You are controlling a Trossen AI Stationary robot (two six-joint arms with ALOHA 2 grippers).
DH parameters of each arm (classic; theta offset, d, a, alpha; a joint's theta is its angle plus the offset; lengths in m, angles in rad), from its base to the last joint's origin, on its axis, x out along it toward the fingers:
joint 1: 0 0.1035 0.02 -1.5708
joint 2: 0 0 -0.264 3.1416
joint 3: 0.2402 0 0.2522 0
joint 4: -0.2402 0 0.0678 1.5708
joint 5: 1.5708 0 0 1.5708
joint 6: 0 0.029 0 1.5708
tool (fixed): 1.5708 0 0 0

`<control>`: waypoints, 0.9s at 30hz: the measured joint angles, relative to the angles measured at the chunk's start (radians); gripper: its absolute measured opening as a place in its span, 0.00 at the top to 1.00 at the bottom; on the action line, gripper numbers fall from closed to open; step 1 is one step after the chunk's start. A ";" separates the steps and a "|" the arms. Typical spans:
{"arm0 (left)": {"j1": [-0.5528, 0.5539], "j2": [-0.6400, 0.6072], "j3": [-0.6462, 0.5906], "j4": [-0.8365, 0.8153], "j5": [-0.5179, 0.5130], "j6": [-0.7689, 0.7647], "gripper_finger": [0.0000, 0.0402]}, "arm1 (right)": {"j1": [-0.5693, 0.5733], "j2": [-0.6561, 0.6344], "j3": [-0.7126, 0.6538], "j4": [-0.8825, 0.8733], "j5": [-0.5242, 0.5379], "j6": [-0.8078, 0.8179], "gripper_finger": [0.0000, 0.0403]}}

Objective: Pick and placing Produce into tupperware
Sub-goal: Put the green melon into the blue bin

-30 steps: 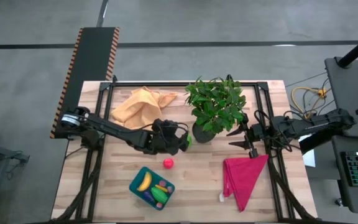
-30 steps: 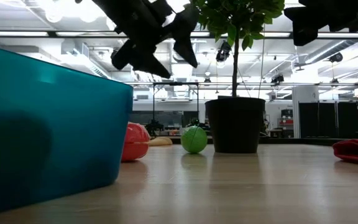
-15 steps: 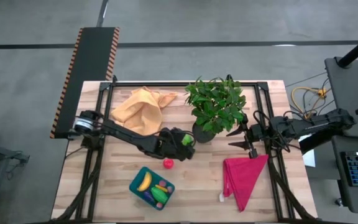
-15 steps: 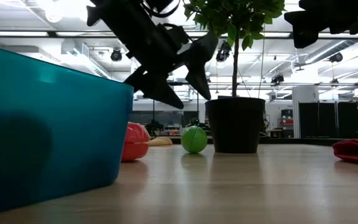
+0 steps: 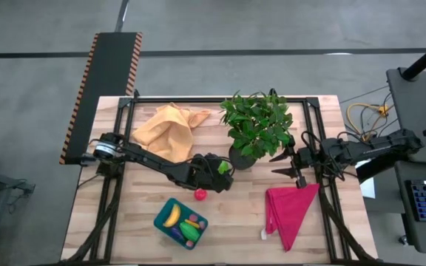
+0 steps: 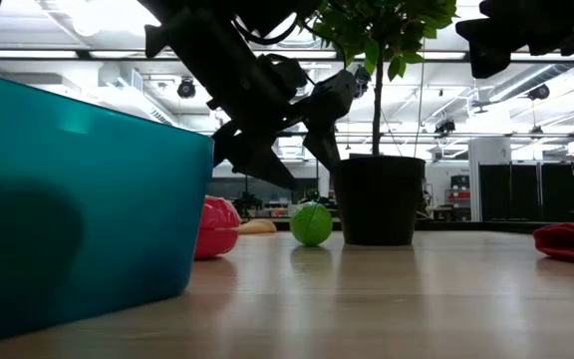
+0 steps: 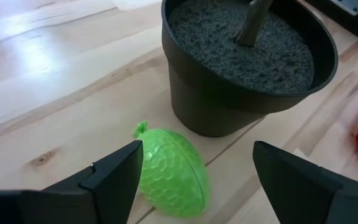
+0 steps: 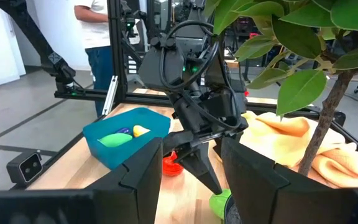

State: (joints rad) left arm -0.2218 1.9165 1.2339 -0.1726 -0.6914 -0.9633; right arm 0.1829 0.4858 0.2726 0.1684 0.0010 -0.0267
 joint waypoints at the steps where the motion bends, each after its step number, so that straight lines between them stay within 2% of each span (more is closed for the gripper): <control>1: 0.000 0.000 0.000 0.000 0.000 -0.001 0.28 | 0.000 0.000 0.000 0.000 0.000 0.000 0.60; 8: 0.006 0.002 0.000 -0.001 -0.008 -0.034 0.28 | 0.000 0.000 0.000 0.000 0.000 0.000 0.62; 18: 0.015 0.002 -0.004 -0.107 -0.022 -0.259 0.28 | 0.000 0.000 0.000 -0.008 0.000 0.001 0.62; 27: 0.014 0.002 -0.002 -0.090 -0.011 -0.312 0.28 | 0.000 0.000 0.000 -0.009 0.000 0.001 0.64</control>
State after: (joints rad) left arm -0.2077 1.9186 1.2316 -0.2625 -0.7023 -1.2752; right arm 0.1829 0.4858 0.2726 0.1593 0.0006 -0.0261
